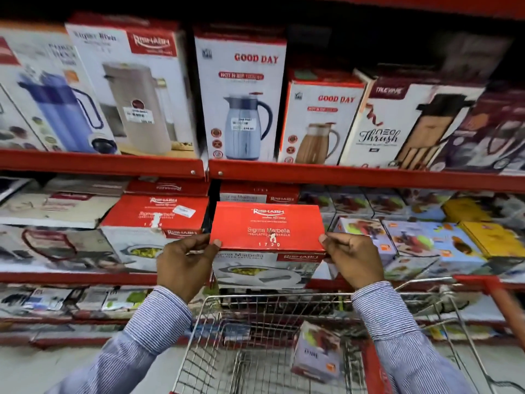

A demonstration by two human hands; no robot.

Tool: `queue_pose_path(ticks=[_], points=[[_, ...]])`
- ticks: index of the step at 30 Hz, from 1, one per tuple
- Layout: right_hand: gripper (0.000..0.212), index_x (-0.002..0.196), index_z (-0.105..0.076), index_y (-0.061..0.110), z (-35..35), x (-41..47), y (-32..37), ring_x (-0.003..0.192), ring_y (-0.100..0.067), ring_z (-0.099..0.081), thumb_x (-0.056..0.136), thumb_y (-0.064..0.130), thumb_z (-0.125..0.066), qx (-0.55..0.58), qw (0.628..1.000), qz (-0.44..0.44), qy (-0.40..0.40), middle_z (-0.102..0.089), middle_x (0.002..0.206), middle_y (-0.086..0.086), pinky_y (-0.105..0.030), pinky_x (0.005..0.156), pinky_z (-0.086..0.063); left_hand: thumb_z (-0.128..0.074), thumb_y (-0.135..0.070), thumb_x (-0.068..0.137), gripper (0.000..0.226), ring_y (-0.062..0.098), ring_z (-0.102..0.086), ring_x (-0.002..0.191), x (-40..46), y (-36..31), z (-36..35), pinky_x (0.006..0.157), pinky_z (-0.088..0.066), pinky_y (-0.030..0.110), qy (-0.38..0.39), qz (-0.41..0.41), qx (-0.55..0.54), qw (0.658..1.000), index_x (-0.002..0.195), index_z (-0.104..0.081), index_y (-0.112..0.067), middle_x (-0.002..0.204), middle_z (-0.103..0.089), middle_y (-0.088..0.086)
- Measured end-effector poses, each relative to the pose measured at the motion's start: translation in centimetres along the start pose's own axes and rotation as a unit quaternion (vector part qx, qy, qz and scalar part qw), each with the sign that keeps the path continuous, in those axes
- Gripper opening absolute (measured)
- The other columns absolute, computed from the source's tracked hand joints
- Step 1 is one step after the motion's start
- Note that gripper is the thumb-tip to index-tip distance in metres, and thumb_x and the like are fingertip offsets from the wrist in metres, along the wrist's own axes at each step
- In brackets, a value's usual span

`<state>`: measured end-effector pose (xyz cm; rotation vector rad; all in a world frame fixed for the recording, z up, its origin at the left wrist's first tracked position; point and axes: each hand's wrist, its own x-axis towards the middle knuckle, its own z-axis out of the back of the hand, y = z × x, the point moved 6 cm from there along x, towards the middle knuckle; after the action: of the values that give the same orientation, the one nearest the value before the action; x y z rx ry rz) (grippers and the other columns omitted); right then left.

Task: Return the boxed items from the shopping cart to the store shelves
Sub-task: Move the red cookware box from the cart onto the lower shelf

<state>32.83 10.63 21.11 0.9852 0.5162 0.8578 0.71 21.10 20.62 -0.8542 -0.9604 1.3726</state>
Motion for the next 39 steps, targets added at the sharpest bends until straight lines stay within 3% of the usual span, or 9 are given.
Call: queue_pose_path(ticks=[9,12,15,20,24,29,32,35,39], points=[[0.035,0.115,-0.068,0.003,-3.2,3.2,-1.5,0.090,-0.023,-0.072,0.085,0.022,-0.069,-0.001,1.000,-0.016,0.008,-0.074,0.105,-0.015,-0.048,0.087,-0.058,-0.074,-0.030,0.083,0.031,0.016,-0.067,0.060,1.6,1.0,-1.9,0.070,-0.051,0.023,-0.032,0.027,0.030,0.999,0.109,-0.075,-0.013,0.081,-0.079,0.016],[0.032,0.111,-0.071,0.006,-3.2,4.4,-1.0,0.079,-0.014,-0.071,0.086,0.025,-0.068,-0.020,1.000,-0.007,0.001,-0.076,0.102,-0.014,-0.037,0.083,-0.059,-0.071,-0.030,0.086,0.031,0.001,-0.053,0.049,2.1,0.8,-2.4,0.057,-0.041,0.015,-0.045,0.042,0.019,0.998,0.112,-0.075,-0.014,0.083,-0.079,0.015],[0.030,0.107,-0.073,0.009,-3.2,5.2,-0.6,0.067,0.000,-0.063,0.085,0.028,-0.068,-0.051,0.999,0.002,-0.016,-0.077,0.097,-0.009,-0.014,0.064,-0.048,-0.070,-0.026,0.087,0.028,-0.005,-0.049,0.057,2.3,0.4,-2.7,0.068,-0.043,0.012,-0.055,0.026,0.006,0.998,0.112,-0.074,-0.014,0.099,-0.078,0.013],[0.028,0.108,-0.073,0.011,-3.3,5.6,-0.1,0.076,-0.009,-0.065,0.086,0.028,-0.067,-0.044,0.999,-0.004,-0.022,-0.077,0.099,-0.010,-0.020,0.075,-0.046,-0.070,-0.029,0.087,0.028,-0.012,-0.049,0.057,3.0,1.1,-3.0,0.071,-0.043,0.008,-0.068,0.014,-0.002,0.998,0.111,-0.075,-0.016,0.095,-0.079,0.010],[0.027,0.107,-0.073,0.010,-3.6,6.0,0.0,0.066,0.005,-0.059,0.087,0.026,-0.067,-0.045,0.998,0.020,-0.028,-0.077,0.096,-0.010,-0.005,0.057,-0.042,-0.071,-0.029,0.086,0.027,-0.022,-0.044,0.048,3.6,1.5,-3.4,0.055,-0.032,-0.007,-0.075,0.004,-0.005,0.997,0.110,-0.075,-0.017,0.092,-0.080,0.008],[0.030,0.112,-0.071,0.012,-4.6,6.2,-1.2,0.090,-0.021,-0.072,0.088,0.029,-0.064,-0.022,1.000,-0.012,0.014,-0.077,0.102,-0.009,-0.038,0.088,-0.057,-0.068,-0.023,0.089,0.027,-0.018,-0.047,0.046,3.7,2.3,-3.8,0.052,-0.031,-0.011,-0.067,0.011,0.035,0.997,0.114,-0.073,-0.013,0.096,-0.079,0.012],[0.031,0.116,-0.068,0.011,-5.2,6.2,-2.5,0.092,-0.023,-0.072,0.090,0.026,-0.062,0.000,0.999,-0.036,0.035,-0.076,0.104,-0.011,-0.045,0.091,-0.056,-0.065,-0.018,0.091,0.034,0.003,-0.061,0.078,3.3,2.8,-4.6,0.084,-0.044,0.012,-0.028,0.024,0.033,0.999,0.124,-0.067,-0.010,0.102,-0.078,0.007],[0.037,0.125,-0.061,0.006,-5.6,6.0,-3.0,0.103,-0.025,-0.068,0.091,0.019,-0.060,0.047,0.996,-0.053,0.053,-0.070,0.118,-0.016,-0.046,0.097,-0.053,-0.066,-0.020,0.090,0.050,0.011,-0.061,0.078,2.9,2.5,-5.7,0.082,-0.045,0.023,0.014,0.022,0.039,0.999,0.136,-0.055,-0.007,0.085,-0.073,-0.004],[0.045,0.135,-0.051,0.009,-5.7,4.8,-3.3,0.118,-0.023,-0.061,0.092,0.021,-0.059,0.063,0.993,-0.044,0.089,-0.065,0.128,-0.012,-0.047,0.105,-0.046,-0.069,-0.028,0.087,0.065,0.033,-0.064,0.116,1.6,2.0,-6.0,0.095,-0.050,0.036,0.028,0.003,0.089,0.996,0.144,-0.043,-0.008,0.133,-0.063,0.018]])
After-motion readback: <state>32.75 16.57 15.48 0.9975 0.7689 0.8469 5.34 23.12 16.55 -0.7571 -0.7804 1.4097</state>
